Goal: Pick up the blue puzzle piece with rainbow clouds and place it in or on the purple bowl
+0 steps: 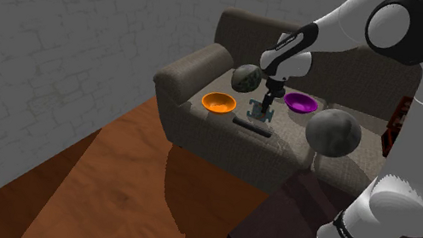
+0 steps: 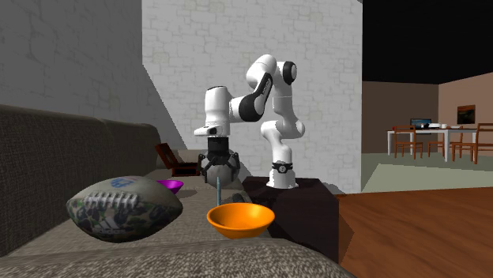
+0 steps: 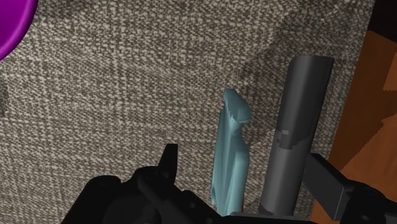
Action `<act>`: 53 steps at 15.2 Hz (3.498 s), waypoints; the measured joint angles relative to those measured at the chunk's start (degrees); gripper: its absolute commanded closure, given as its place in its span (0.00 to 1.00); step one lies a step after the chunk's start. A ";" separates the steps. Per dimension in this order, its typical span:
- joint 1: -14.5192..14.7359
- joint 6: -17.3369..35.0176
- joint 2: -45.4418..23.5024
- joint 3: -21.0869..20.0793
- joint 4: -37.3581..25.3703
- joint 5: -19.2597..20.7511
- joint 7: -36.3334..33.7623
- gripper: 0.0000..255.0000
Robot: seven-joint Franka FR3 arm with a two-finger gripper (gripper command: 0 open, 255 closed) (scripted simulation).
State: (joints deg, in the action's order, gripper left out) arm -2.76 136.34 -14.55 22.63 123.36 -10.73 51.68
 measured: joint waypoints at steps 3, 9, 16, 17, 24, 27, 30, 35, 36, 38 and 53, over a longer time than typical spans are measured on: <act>-0.17 0.66 -0.98 -0.24 -0.22 -0.58 0.35 0.00; -0.18 0.83 -1.13 -0.30 -0.22 -0.69 0.39 1.00; -0.18 0.83 -1.14 -0.30 -0.22 -0.69 0.39 1.00; -0.18 0.83 -1.14 -0.30 -0.22 -0.69 0.39 1.00; 0.29 -2.34 1.45 0.39 -1.07 1.07 -0.85 1.00; 0.54 -4.33 3.08 0.73 -1.62 2.13 -1.59 1.00; 0.72 -6.24 4.49 0.99 -2.28 3.05 -2.24 1.00; 1.06 -9.58 6.75 1.26 -3.61 4.48 -3.41 1.00; 1.12 -10.47 7.30 1.31 -4.01 4.83 -3.66 1.00; 1.17 -11.87 8.06 1.40 -4.75 5.29 -3.98 1.00; -6.99 -20.18 3.14 6.61 -16.56 2.54 9.53 1.00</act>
State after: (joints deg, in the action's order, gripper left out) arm -9.75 116.16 -11.41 29.24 106.80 -8.19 61.21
